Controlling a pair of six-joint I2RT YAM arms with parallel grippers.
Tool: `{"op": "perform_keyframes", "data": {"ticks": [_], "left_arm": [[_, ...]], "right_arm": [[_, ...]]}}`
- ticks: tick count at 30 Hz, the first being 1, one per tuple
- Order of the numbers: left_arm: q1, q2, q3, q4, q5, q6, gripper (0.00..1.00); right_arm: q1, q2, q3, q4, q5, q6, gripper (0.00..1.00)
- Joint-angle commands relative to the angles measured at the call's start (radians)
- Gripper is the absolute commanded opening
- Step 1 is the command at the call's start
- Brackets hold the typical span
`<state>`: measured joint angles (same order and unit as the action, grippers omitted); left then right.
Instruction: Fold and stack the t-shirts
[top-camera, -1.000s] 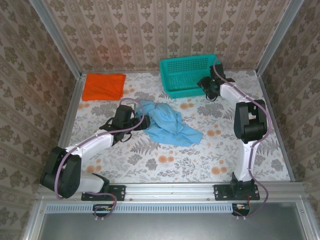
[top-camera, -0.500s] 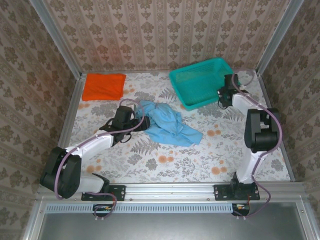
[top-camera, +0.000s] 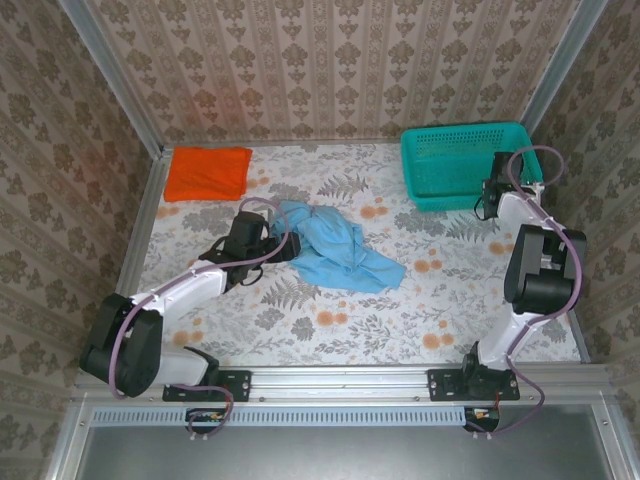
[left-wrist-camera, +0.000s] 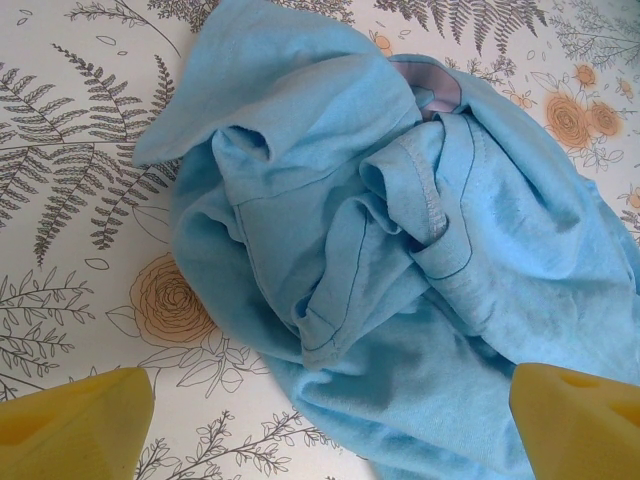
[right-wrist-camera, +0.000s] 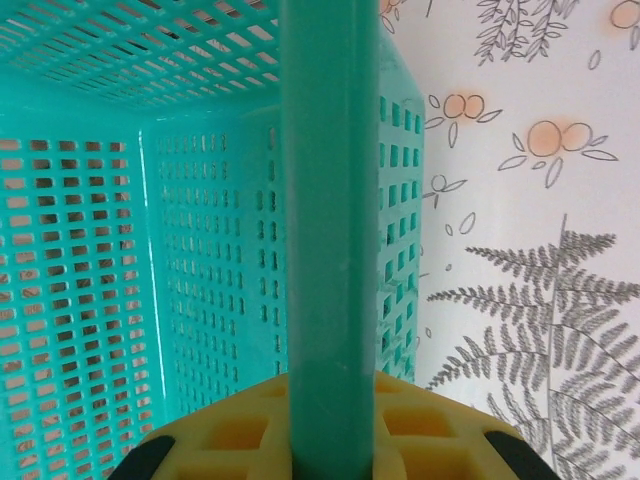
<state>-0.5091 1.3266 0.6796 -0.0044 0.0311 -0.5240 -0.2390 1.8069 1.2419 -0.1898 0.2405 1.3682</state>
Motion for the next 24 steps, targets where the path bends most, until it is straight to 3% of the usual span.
{"op": "perform_keyframes", "data": {"ticks": [1, 10, 24], "left_arm": [[0.000, -0.004, -0.005, 0.017, 0.010, 0.001, 0.93], [0.000, 0.008, -0.002, 0.016, 0.003, 0.010, 0.93], [0.003, 0.025, 0.001, 0.017, -0.030, 0.009, 0.94]], "right_arm": [[-0.014, 0.073, 0.105, -0.001, 0.032, -0.014, 0.02], [-0.046, 0.233, 0.293, -0.052, 0.012, -0.023, 0.03], [-0.119, 0.311, 0.425, -0.103, 0.001, -0.116, 0.10]]}}
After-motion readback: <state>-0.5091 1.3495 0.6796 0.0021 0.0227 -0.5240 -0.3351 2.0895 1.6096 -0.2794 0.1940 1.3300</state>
